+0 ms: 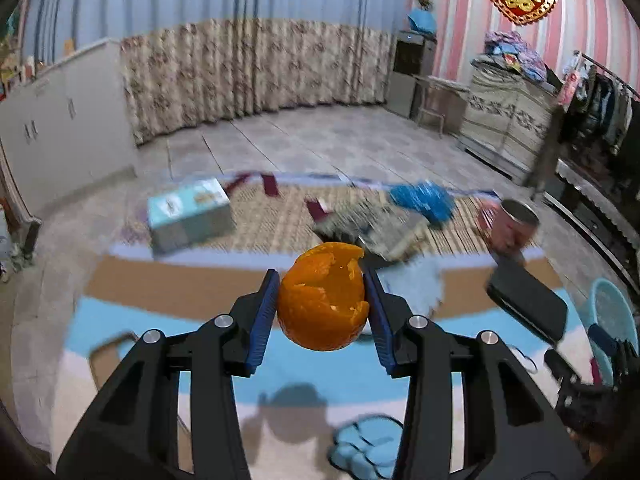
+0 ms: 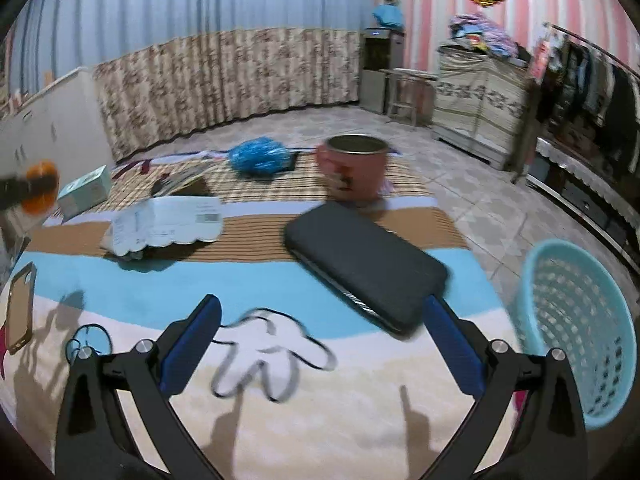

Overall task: Collect trash
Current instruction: 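Hold the orange in the left tool while the right tool grasps the light blue card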

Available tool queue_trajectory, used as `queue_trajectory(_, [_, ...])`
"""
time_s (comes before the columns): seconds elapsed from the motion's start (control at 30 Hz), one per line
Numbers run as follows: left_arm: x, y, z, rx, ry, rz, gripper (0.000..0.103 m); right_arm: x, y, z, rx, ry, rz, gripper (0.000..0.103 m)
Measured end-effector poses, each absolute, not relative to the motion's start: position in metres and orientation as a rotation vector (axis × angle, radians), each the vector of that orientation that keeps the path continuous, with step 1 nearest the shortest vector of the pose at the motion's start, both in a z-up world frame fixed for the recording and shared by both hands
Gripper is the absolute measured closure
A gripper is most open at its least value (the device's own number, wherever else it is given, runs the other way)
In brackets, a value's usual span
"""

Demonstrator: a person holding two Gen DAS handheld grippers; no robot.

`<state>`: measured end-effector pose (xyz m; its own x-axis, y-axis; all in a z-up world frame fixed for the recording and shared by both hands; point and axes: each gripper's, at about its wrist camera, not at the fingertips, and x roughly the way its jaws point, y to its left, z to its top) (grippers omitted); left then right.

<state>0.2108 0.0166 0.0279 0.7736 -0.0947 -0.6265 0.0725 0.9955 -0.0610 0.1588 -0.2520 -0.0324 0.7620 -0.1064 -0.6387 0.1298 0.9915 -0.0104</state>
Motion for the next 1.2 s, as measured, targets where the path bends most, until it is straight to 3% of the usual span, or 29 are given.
queue_trajectory(0.5, [0.230,0.087,0.000,-0.089,0.693,0.026,0.061,0.254,-0.141,-0.017,-0.136,0.686,0.011,0.004])
queue_trajectory(0.8, [0.238,0.115,-0.006,-0.148,0.710,0.047,0.061,0.333,-0.093,-0.025,-0.211,0.846,-0.094,0.005])
queue_trajectory(1.2, [0.239,0.103,-0.008,-0.148,0.714,0.029,0.061,0.279,-0.156,-0.044,-0.149,0.951,-0.079,0.004])
